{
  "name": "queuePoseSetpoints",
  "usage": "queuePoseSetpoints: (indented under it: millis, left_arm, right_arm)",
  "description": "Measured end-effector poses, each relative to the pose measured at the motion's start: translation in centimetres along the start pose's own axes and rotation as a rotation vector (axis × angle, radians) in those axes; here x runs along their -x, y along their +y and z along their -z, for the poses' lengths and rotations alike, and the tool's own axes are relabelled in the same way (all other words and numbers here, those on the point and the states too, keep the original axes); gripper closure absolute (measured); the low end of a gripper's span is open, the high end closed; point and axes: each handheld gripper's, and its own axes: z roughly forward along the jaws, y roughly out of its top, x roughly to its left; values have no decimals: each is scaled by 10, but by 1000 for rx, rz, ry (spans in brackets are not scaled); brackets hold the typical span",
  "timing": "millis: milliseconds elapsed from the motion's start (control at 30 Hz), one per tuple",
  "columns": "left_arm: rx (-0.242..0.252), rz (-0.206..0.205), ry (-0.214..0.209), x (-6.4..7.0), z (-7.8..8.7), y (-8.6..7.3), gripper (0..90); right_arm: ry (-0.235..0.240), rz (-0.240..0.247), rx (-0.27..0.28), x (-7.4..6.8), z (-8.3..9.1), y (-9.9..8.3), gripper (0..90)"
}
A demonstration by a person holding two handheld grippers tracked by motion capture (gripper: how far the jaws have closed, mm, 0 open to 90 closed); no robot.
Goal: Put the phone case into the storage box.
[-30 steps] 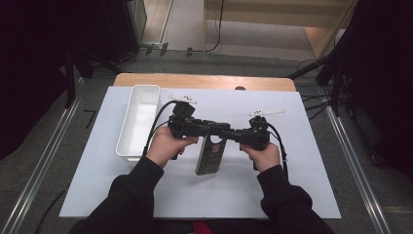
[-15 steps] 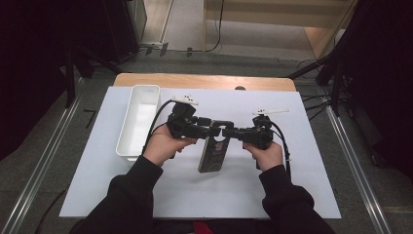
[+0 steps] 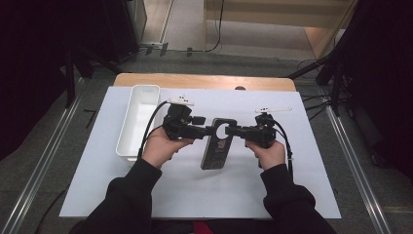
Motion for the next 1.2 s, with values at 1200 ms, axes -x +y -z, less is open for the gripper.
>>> queuePoseSetpoints:
  millis: [1200]
  left_arm:
    - [64, 48, 217, -11, 9, -10, 279]
  right_arm:
    - [-144, -29, -38, -8, -28, 25, 700]
